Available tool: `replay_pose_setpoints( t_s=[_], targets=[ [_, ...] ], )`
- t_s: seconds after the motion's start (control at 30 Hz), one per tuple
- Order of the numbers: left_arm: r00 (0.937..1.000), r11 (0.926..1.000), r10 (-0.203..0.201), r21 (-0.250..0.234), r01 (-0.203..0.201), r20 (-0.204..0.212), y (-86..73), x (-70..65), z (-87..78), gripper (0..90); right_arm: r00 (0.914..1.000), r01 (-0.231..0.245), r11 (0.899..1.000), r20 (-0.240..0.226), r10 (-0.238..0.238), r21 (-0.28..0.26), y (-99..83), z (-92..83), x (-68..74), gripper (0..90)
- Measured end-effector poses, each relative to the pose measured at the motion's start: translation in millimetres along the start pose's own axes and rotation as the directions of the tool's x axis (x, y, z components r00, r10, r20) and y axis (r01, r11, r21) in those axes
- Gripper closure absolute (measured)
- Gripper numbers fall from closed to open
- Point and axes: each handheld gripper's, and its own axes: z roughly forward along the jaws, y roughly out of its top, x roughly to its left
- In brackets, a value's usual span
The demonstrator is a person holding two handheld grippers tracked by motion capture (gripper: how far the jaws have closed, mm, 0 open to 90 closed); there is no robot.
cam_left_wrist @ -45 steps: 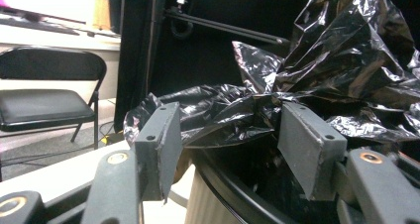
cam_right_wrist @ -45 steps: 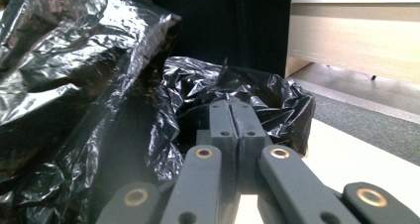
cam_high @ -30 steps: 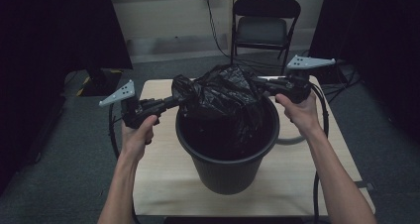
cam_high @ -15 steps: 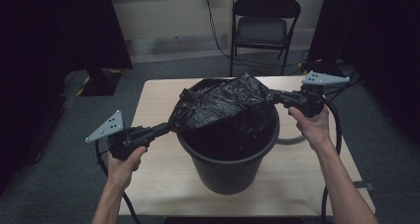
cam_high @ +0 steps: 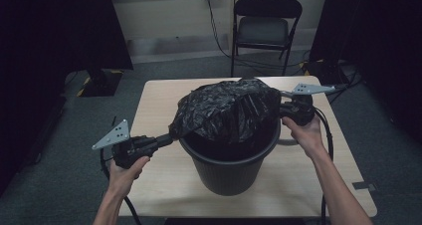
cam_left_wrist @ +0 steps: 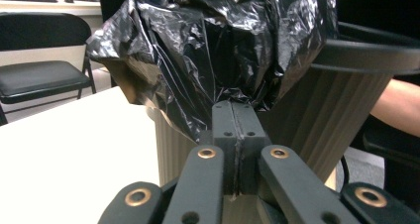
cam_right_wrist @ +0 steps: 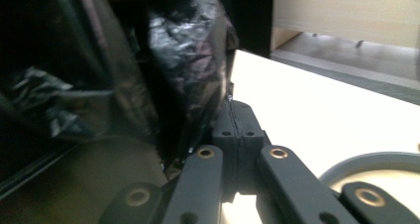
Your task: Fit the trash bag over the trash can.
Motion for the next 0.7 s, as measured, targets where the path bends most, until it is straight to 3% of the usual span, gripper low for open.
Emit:
replay_pose_setpoints(
  t_s=[0.07,0.27,0.4,0.7],
  targets=[
    [0.9999,0.9999,-0.008,-0.013,0.008,-0.01,3.3,1.8,-4.0,74.5,0.9998,-0.004,1.0,0.022,0.004,-0.013,3.6,-2.8,-2.1,77.3],
    [0.9997,0.998,-0.02,-0.059,0.019,-0.015,10.3,5.1,-12.2,59.2,0.998,-0.021,0.997,0.058,0.025,-0.071,16.2,-12.9,-8.7,68.2],
    [0.9995,0.998,-0.028,-0.056,0.028,-0.012,9.6,6.3,-15.4,53.3,0.9973,-0.025,0.994,0.066,0.032,-0.102,23.1,-16.9,-10.6,64.6],
    [0.9974,0.9957,-0.061,-0.072,0.058,-0.038,5.5,12.5,-29.9,47.4,0.9964,-0.026,0.994,0.078,0.034,-0.111,29.9,-15.1,-13.0,63.6]
  ],
)
